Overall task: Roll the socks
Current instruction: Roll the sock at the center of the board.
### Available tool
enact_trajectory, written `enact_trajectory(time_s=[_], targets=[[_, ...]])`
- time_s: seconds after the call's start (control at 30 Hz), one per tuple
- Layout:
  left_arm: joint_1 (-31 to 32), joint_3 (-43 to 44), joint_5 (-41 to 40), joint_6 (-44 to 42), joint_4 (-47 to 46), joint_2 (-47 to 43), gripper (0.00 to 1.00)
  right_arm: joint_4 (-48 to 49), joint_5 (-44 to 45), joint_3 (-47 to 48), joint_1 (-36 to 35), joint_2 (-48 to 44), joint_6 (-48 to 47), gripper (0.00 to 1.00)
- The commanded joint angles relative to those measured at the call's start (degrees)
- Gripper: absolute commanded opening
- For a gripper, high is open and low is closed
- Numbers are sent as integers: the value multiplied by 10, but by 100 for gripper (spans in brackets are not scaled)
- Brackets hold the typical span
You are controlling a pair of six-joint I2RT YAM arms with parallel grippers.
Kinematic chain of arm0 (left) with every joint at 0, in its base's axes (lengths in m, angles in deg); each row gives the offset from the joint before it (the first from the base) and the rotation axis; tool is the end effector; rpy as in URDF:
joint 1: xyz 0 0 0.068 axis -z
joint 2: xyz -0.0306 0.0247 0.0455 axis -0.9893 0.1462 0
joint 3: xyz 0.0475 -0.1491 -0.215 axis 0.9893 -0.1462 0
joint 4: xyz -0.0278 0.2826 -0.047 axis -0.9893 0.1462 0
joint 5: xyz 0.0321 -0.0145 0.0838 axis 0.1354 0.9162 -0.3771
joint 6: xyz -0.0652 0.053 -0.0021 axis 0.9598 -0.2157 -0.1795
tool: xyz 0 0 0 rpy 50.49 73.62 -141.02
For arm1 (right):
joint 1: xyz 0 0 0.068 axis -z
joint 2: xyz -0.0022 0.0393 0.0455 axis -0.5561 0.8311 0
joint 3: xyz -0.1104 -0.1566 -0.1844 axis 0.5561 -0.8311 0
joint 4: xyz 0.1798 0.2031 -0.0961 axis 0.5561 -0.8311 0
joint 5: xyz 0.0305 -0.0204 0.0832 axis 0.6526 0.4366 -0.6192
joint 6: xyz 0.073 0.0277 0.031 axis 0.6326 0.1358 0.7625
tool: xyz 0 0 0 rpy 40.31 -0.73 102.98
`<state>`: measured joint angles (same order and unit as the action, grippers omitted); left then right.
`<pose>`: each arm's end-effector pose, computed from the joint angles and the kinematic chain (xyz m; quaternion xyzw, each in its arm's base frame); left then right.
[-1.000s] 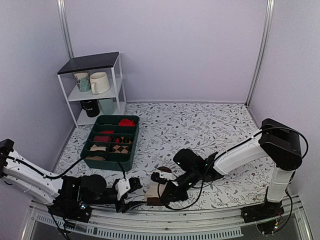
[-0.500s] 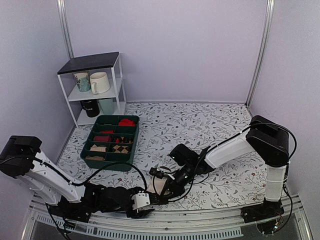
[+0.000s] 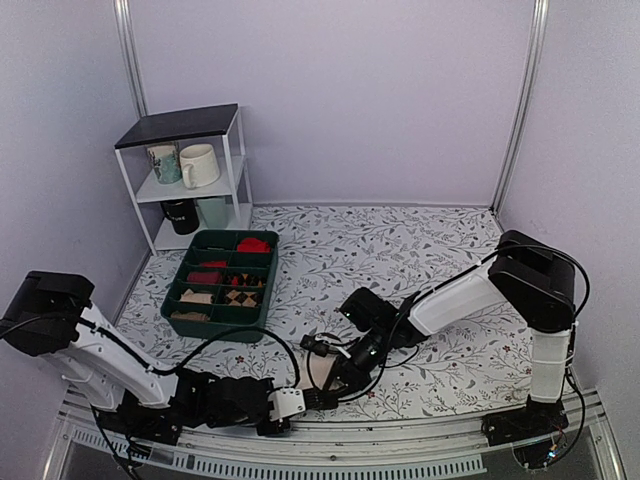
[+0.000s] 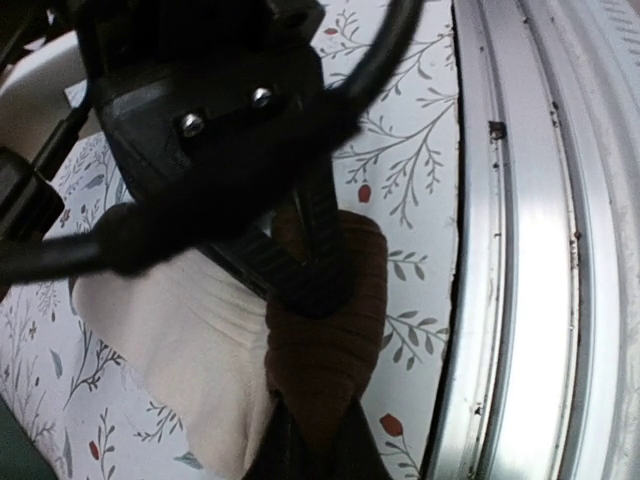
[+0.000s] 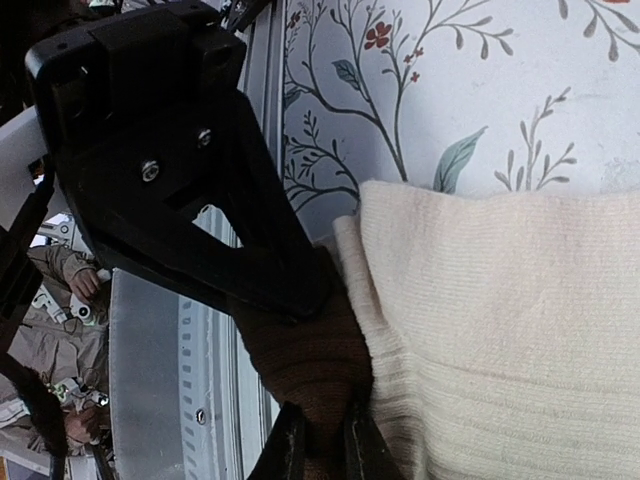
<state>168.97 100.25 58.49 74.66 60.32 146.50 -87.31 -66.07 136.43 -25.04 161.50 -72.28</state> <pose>0.0388 -0.2852 0.0494 0.5909 0.6665 -0.1586 0.4261 0.1502 0.3607 0.0431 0.5115 -0.7108 -0.4825 0.0194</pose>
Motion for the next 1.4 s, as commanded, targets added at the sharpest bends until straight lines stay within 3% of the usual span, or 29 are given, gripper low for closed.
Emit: enact_trajectory(time_s=[0.0, 0.23, 0.33, 0.47, 0.57, 0.77, 0.87, 1.37], targets=[[8, 29, 28, 8, 28, 15, 0, -83, 82, -23, -1, 39, 3, 12], [-25, 21, 103, 117, 88, -11, 0, -10, 135, -47, -1, -60, 1, 35], [-40, 13, 142, 154, 100, -14, 0, 88, 178, -102, -1, -130, -7, 39], [-70, 14, 215, 177, 118, -10, 0, 279, 219, -228, -15, -225, -87, 40], [-91, 12, 249, 192, 117, -5, 0, 356, 254, -276, -34, -266, -139, 45], [-121, 25, 296, 207, 125, 24, 0, 343, 264, -265, -72, -241, -214, 49], [-127, 29, 310, 211, 127, 34, 0, 348, 293, -258, -91, -215, -232, 61], [-135, 22, 322, 223, 119, 36, 0, 296, 312, -231, -107, -152, -241, 60]])
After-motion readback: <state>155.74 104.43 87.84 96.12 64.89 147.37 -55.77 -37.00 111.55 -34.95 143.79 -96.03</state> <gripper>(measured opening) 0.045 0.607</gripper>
